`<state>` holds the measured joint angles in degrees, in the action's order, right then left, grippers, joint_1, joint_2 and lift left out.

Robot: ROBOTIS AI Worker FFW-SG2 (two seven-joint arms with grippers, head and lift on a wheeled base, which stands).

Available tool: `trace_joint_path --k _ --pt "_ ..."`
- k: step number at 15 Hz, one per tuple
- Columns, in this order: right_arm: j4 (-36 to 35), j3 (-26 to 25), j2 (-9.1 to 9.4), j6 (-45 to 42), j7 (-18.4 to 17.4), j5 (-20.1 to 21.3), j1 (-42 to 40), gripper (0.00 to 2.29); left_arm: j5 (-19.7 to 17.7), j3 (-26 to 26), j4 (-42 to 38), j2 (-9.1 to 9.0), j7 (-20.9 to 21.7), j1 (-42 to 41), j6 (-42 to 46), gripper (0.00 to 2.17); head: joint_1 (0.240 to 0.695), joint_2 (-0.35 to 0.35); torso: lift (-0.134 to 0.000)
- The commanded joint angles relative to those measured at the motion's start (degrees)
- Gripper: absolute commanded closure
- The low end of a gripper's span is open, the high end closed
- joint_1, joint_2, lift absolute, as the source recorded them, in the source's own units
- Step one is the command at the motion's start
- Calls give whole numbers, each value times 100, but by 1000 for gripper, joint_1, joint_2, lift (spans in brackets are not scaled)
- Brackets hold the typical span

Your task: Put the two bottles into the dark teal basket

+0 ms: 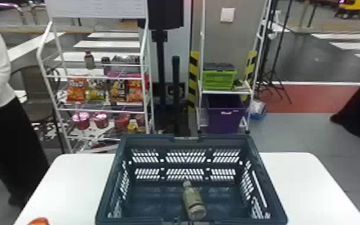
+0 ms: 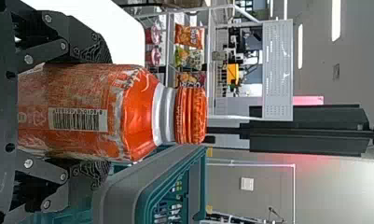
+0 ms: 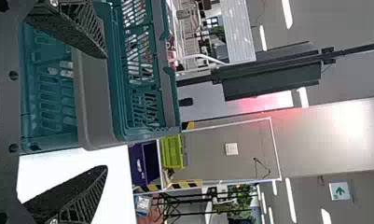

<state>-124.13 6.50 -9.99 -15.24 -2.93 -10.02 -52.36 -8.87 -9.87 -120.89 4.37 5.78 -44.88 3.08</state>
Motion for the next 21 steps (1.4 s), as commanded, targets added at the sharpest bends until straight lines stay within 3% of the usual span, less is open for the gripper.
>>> trace_joint_path --k 1,2,5,10,13,18,21 --pt "126 -26 -21 -167 20 -35 -90 33 35 -208 -470 -85 72 67 -445 2148 499 0 0" --pt "188 -26 -29 -290 20 -44 -116 33 70 -252 -707 -103 116 163 -814 2148 499 0 0" --pt "311 -17 -38 -554 20 -27 -248 33 123 -349 -1331 -428 371 577 -1693 2148 499 0 0" --pt "320 -17 -56 -624 20 35 -450 43 176 -270 -1455 -452 854 1517 -2361 2148 499 0 0" --pt "320 0 -47 -449 3 96 -512 46 211 64 -1217 -452 1127 2273 -2659 2148 499 0 0" --pt "443 71 111 -361 -24 263 -477 49 430 847 -514 -15 1812 3758 -3943 2148 499 0 0" --pt "645 88 226 -378 -24 281 -398 53 975 1532 31 222 2093 4409 -4101 2148 499 0 0"
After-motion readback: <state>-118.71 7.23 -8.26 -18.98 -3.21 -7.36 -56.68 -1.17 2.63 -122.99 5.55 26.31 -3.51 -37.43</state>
